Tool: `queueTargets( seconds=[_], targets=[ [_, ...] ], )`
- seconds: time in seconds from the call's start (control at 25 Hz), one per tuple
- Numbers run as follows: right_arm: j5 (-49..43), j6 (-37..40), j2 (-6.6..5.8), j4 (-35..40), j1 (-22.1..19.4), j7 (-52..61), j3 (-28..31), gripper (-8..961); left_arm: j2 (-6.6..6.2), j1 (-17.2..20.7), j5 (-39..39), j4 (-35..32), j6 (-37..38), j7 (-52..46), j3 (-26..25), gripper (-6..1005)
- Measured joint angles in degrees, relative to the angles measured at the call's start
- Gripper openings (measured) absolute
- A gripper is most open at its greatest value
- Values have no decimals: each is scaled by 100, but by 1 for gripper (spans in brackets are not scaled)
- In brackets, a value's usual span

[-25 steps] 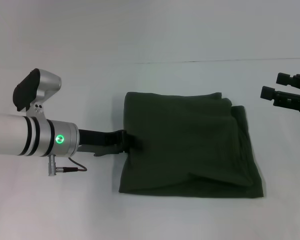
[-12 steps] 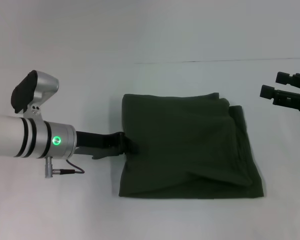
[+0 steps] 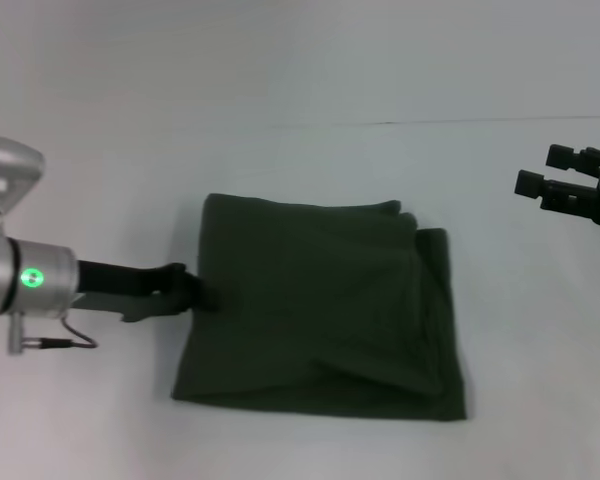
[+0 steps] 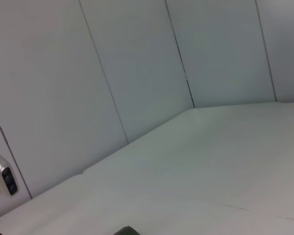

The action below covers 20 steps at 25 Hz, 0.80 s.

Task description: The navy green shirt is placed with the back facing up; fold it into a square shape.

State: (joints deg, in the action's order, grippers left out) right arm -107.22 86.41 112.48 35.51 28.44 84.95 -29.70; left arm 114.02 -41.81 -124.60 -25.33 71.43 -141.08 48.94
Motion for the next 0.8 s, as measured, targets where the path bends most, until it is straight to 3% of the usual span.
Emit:
queueTargets(
  seconds=[0.28,0.52,0.68,0.8],
  targets=[
    [0,-2,10,0,25,73,0,928,-137,-6,-936,-265,551,-71,-753,100],
    [0,-42,15,0,48,81,-8,927,-180,2,-1048,-403,697,-49,-884,107],
    [-9,-73,27,0,73,82,-14,927,-239,34,-1096,-675,843,114,-924,181],
    [2,-76,33,-31,91,83,-8,927,-245,142,-959,-1006,1148,747,-1257,236]
  ],
)
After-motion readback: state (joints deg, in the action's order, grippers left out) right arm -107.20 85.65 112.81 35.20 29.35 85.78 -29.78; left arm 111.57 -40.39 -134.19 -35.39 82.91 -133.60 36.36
